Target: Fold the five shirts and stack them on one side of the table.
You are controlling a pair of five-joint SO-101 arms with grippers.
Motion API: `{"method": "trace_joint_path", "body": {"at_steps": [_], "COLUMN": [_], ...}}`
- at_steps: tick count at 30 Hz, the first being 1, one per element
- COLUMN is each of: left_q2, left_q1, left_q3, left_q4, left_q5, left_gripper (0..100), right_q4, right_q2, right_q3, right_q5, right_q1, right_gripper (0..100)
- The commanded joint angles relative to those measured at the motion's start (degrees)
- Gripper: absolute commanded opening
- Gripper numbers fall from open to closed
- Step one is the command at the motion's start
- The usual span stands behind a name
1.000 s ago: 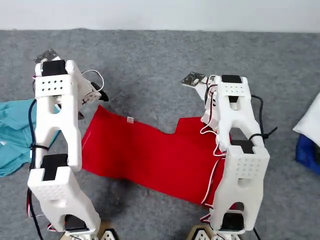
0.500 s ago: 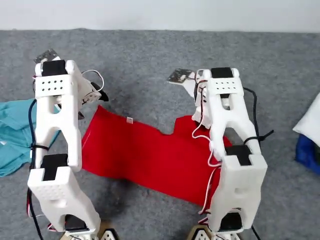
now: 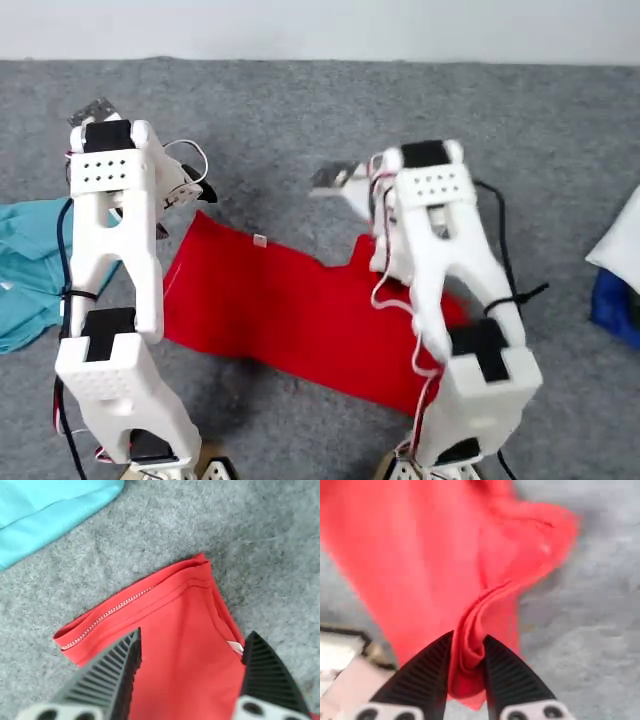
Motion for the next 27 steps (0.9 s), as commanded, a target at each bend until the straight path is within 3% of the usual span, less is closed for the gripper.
{"method": "trace_joint_path", "body": {"at_steps": [1,9,13,16,18,24,27], "left_q2": [-3.1,-3.1,-3.1,-3.5,-3.5,-3.0,-2.9], "left_q1": [0.4,0.4,0.4,0.4,0.4,0.4,0.4], "left_q3": [-0.1,3.6,6.3,6.2,6.2,6.5,6.5], "left_q4": [1.9,1.9,1.9,1.9,1.9,1.9,1.9], "left_q5": [-0.4,-0.5,-0.5,-0.5,-0.5,-0.6,-4.2], "left_gripper": [30,30,30,30,30,31,31], "right_q4": [1.9,-8.7,-13.2,-10.3,-7.3,0.9,2.7], "right_q2": [-10.4,-27.6,-29.4,-29.9,-29.9,-30.0,-30.0], "right_q3": [11.3,35.6,41.9,41.1,39.4,26.2,16.7], "right_q5": [2.5,2.2,-2.6,-4.6,-4.3,-6.1,-8.1], "right_q1": [-3.8,-5.3,-5.2,-5.8,-7.6,-9.6,-9.3], "right_gripper": [0.9,1.1,15.1,31.4,36.8,37.4,37.5]}}
